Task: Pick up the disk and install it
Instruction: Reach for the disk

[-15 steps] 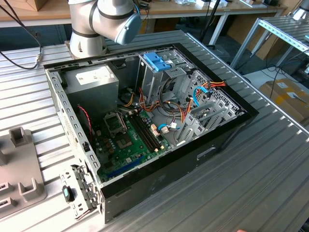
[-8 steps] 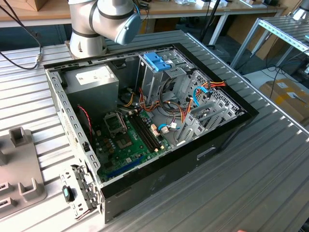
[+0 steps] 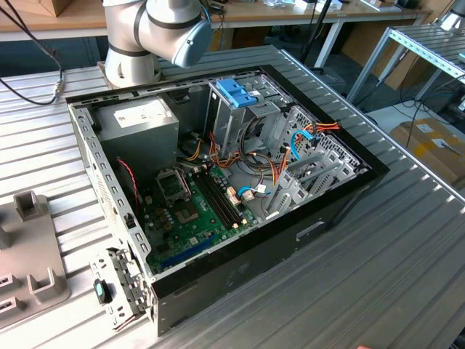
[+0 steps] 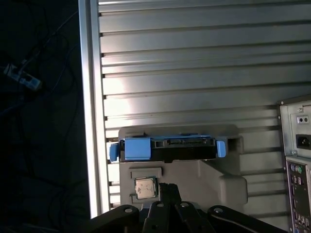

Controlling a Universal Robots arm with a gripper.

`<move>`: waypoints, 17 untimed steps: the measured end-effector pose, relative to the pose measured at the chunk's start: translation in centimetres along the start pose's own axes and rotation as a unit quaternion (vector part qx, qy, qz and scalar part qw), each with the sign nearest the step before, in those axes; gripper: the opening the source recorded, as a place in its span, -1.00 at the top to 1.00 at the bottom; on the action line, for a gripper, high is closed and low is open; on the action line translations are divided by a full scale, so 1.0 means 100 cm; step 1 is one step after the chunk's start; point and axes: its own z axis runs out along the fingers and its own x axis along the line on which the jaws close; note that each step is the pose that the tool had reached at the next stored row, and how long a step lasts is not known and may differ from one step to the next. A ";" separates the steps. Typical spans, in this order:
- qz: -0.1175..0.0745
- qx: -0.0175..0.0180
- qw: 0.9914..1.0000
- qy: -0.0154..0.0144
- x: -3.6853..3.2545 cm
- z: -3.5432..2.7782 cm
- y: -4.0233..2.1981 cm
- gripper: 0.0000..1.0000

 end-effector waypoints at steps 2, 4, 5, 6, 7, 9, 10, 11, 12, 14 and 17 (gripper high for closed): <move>0.000 0.002 1.000 0.000 0.0003 0.0015 0.0031 0.79; 0.000 0.005 1.000 0.000 0.0009 0.0040 0.0078 0.79; 0.000 0.006 1.000 0.000 0.0011 0.0046 0.0093 0.79; 0.000 0.009 1.000 -0.001 0.0014 0.0054 0.0115 0.79; 0.000 0.012 1.000 -0.001 0.0016 0.0060 0.0131 0.79; 0.000 0.013 1.000 -0.001 0.0016 0.0064 0.0135 0.79; 0.000 0.013 1.000 -0.001 0.0016 0.0063 0.0135 0.79; 0.000 0.013 1.000 -0.001 0.0016 0.0063 0.0136 0.79; 0.000 0.013 1.000 -0.001 0.0016 0.0063 0.0136 0.79; 0.000 0.013 1.000 -0.001 0.0016 0.0063 0.0136 0.79; 0.000 0.015 1.000 -0.001 0.0016 0.0064 0.0137 0.79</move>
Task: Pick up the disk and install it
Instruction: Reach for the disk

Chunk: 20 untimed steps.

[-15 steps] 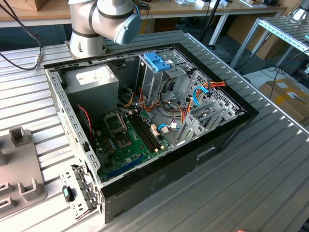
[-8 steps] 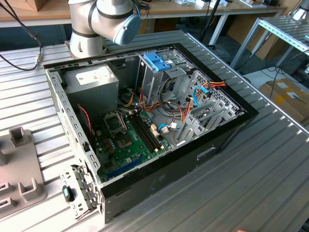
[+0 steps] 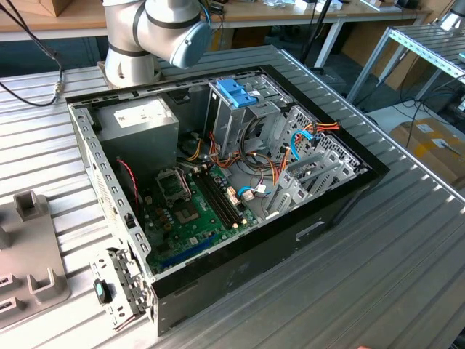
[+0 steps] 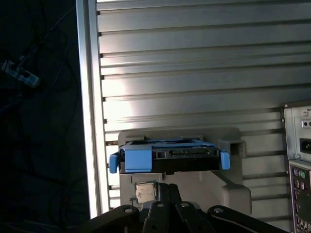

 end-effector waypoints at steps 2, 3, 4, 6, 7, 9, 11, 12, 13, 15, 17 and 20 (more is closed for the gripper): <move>0.000 0.004 1.000 0.000 0.0000 -0.0001 0.0001 0.79; 0.000 0.007 1.000 0.000 0.0000 0.0000 0.0002 0.79; 0.000 0.010 1.000 -0.001 0.0000 0.0000 0.0002 0.79; 0.000 0.013 1.000 -0.001 0.0001 0.0001 0.0002 0.79; 0.000 0.014 1.000 -0.001 0.0000 0.0000 0.0002 0.79; 0.000 0.014 1.000 -0.001 0.0000 0.0000 0.0003 0.79; 0.000 0.014 1.000 -0.001 0.0000 0.0000 0.0004 0.79; 0.000 0.015 1.000 -0.001 0.0001 0.0000 0.0008 0.79; 0.000 0.015 1.000 -0.001 0.0001 0.0000 0.0013 0.79; 0.000 0.016 1.000 -0.001 0.0002 0.0003 0.0028 0.79; 0.000 0.016 1.000 -0.001 0.0004 0.0005 0.0050 0.79; 0.000 0.018 1.000 -0.001 0.0007 0.0010 0.0087 0.79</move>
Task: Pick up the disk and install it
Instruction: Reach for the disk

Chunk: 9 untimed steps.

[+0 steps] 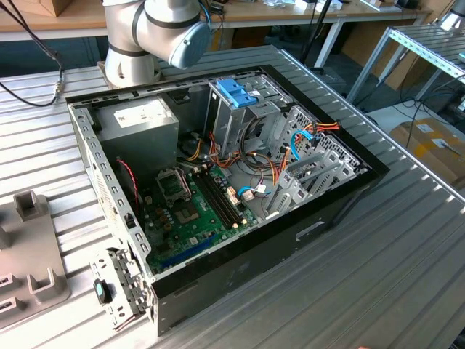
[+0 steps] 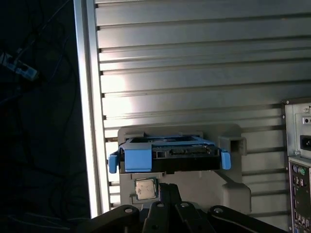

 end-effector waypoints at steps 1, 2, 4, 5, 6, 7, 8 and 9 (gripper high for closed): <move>0.000 0.001 1.000 0.000 0.0001 0.0001 0.0016 0.79; 0.000 0.002 1.000 0.000 0.0002 0.0002 0.0028 0.79; 0.000 0.004 1.000 0.000 0.0003 0.0004 0.0048 0.79; 0.000 0.005 1.000 0.000 0.0004 0.0005 0.0056 0.79; 0.000 0.006 1.000 0.000 0.0004 0.0005 0.0060 0.79; 0.000 0.006 1.000 0.000 0.0005 0.0006 0.0062 0.79; 0.000 0.006 1.000 0.000 0.0008 0.0006 0.0066 0.79; 0.000 0.006 1.000 0.000 0.0011 0.0006 0.0070 0.79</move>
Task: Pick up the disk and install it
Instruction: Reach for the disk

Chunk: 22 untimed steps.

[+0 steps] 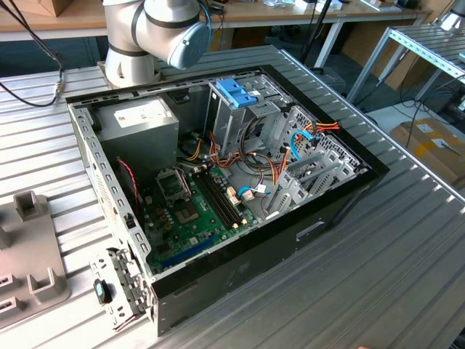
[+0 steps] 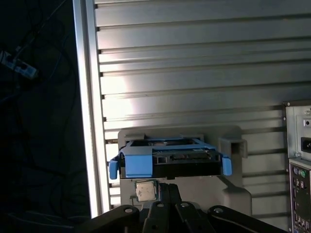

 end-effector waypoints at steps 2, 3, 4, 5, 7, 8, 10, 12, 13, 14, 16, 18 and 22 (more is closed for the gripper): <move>0.000 0.000 1.000 0.000 0.0010 0.0002 0.0008 0.79; 0.000 0.000 1.000 0.000 0.0018 0.0004 0.0013 0.79; 0.000 0.000 1.000 0.000 0.0026 0.0005 0.0016 0.79; 0.000 0.000 1.000 0.000 0.0037 0.0006 0.0021 0.79; 0.000 0.000 1.000 0.000 0.0058 0.0009 0.0027 0.79; 0.000 0.000 1.000 0.000 0.0066 0.0009 0.0028 0.79; 0.000 0.000 1.000 0.000 0.0082 0.0011 0.0031 0.79; 0.000 0.001 1.000 0.000 0.0086 0.0012 0.0031 0.79; 0.000 0.001 1.000 0.000 0.0086 0.0011 0.0031 0.79; 0.000 0.001 1.000 0.000 0.0088 0.0011 0.0032 0.79; 0.000 0.001 1.000 0.000 0.0089 0.0012 0.0032 0.79; 0.000 0.001 1.000 0.000 0.0090 0.0012 0.0032 0.79; 0.000 0.001 1.000 0.000 0.0091 0.0012 0.0032 0.79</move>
